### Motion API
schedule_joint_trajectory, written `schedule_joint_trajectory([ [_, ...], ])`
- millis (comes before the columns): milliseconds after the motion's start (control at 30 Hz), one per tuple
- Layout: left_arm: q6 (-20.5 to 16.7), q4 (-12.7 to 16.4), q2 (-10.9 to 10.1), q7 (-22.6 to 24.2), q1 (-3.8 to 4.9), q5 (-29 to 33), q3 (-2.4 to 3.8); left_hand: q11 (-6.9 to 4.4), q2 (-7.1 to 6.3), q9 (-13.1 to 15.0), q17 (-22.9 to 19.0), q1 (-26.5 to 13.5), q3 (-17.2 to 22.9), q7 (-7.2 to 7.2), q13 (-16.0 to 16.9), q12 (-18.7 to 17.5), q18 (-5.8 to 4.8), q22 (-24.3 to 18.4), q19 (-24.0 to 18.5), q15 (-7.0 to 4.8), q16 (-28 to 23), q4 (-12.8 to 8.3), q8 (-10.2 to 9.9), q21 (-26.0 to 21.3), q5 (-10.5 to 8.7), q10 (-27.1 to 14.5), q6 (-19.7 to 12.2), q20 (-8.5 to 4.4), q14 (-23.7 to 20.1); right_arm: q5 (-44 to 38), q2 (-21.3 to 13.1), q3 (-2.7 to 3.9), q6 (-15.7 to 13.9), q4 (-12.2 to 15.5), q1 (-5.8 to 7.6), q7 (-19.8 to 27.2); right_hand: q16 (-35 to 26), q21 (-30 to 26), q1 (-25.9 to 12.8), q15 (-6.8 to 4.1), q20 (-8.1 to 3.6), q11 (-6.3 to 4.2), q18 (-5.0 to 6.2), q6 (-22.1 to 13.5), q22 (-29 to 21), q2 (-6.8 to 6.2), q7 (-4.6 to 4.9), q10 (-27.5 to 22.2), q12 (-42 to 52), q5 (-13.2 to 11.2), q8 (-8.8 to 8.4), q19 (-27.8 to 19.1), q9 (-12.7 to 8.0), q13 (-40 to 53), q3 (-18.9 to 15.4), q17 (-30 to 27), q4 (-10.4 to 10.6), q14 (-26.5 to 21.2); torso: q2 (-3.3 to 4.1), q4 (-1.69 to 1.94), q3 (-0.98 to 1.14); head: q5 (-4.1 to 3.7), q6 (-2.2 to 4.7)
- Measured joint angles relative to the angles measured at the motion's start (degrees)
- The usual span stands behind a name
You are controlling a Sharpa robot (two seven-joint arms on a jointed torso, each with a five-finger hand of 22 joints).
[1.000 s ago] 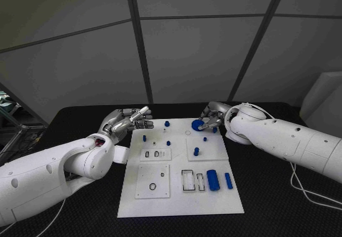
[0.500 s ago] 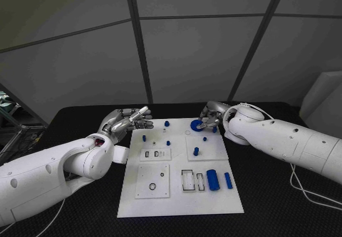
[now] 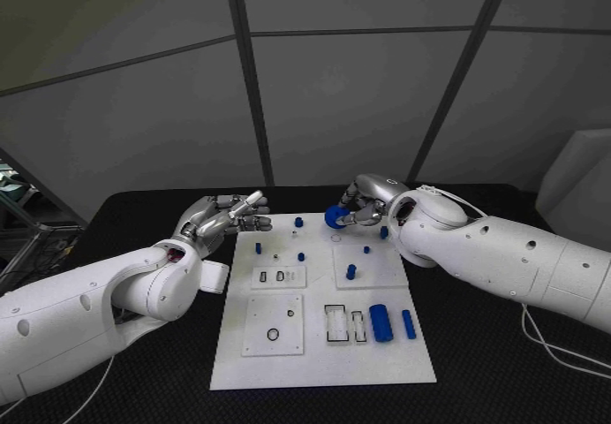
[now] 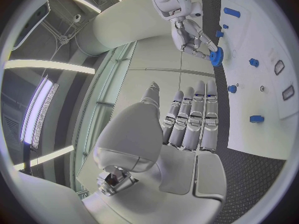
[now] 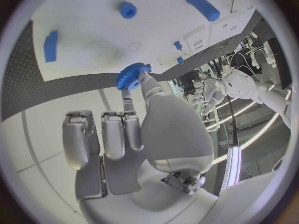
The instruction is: Assemble the parts on the task board
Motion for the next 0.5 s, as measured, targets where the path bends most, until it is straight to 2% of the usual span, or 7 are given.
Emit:
schedule_joint_trajectory([
  [133, 0.03, -0.18, -0.12, 0.00, 0.00, 0.00, 0.00, 0.00, 0.00, 0.00, 0.00, 0.00, 0.00, 0.00, 0.00, 0.00, 0.00, 0.00, 0.00, 0.00, 0.00, 0.00, 0.00, 0.00, 0.01, 0.00, 0.00, 0.00, 0.00, -2.62, 1.94, -0.07, -0.80, 0.82, 0.01, -0.06, 0.00, 0.00, 0.00, 0.00, 0.00, 0.00, 0.00, 0.07, 0.00, 0.00, -0.05, 0.00, 0.00, 0.00, -0.01, 0.00, 0.03, 0.00, 0.00, 0.00, 0.00, 0.00, 0.00, 0.08, -0.02, 0.23, 0.02],
  [267, 0.05, -0.42, -0.24, 0.00, 0.00, 0.00, 0.01, 0.00, 0.00, 0.00, 0.00, 0.00, 0.00, 0.00, 0.00, 0.00, 0.00, 0.01, 0.00, 0.00, 0.00, 0.00, 0.00, 0.00, 0.01, 0.00, 0.00, 0.00, 0.00, -4.91, 4.49, -0.65, -1.18, 0.56, 0.03, -0.13, -0.01, 0.00, 0.00, -0.20, -0.20, 0.00, 0.01, 0.07, 0.00, 0.00, -0.04, 0.00, 0.00, 0.00, -0.01, 0.20, 0.04, 0.00, 0.00, -0.01, 0.00, 0.21, 0.02, 0.16, -0.04, 0.50, -0.03],
  [500, 0.04, -0.82, -0.29, 0.03, 0.02, 0.00, 0.01, 0.00, 0.00, 0.01, 0.04, 0.00, 0.00, 0.00, 0.01, 0.00, 0.00, -0.05, 0.00, 0.00, 0.00, 0.00, -0.22, 0.00, 0.01, 0.00, 0.00, 0.00, 0.00, -7.62, 8.08, -2.18, -1.32, -1.54, 0.01, -0.22, -0.01, 0.00, 0.00, -0.20, -0.20, 0.00, 0.01, 0.07, 0.00, -0.01, -0.04, 0.00, 0.00, 0.00, -0.01, 0.20, 0.04, 0.00, -0.16, -0.01, -0.16, 0.21, 0.11, 0.21, -0.06, 1.04, -0.21],
])
